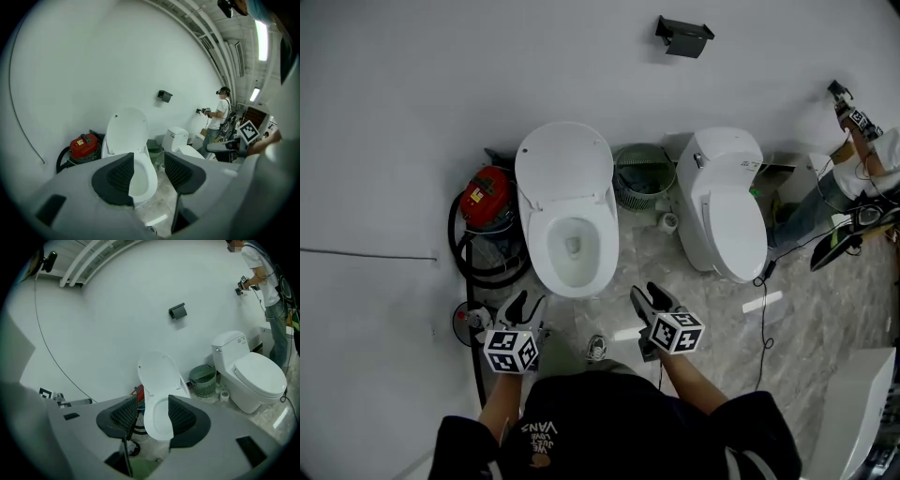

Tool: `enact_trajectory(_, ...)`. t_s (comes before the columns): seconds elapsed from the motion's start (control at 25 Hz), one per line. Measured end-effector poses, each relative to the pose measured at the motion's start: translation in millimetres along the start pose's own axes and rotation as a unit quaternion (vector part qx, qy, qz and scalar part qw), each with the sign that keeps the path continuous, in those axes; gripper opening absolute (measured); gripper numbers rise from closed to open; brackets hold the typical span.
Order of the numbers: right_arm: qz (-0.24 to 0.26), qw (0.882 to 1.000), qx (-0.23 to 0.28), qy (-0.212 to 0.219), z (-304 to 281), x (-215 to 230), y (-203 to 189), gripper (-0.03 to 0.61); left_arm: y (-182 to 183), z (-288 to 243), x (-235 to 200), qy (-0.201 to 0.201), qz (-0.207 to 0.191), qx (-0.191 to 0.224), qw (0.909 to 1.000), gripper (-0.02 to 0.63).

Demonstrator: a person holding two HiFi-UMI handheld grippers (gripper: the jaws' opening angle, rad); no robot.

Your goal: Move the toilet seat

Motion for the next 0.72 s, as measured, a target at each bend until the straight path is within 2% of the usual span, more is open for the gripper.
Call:
enact_trajectory(0.2,-0.016,0.999,-0.037,-0.015,-24,11,-26,0.184,-24,-23,-24,0.034,0.012,-0.046,0.9983,0.214)
enact_trajectory(0.4,-0.058,0.995,-0.064,-0.043,-50,18,-52,0.192,-42,-44,-61,0.056,0.060,-0.093,0.9922,0.246)
enact_trajectory(0.72,-0.101,0.985,-0.112,-0.088,-101,32,-91,0.222,-64,-91,-115,0.053,0.091,-0.152,0.9827,0.266)
Point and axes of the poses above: the fingertips, and each gripper's own axes: z backward along the fingers, x to its right, y out of its top, the point moved 10 cm from there along z, backward along the fingers, and after that the axes turned 14 degrees about z, right-handed, at the moved point
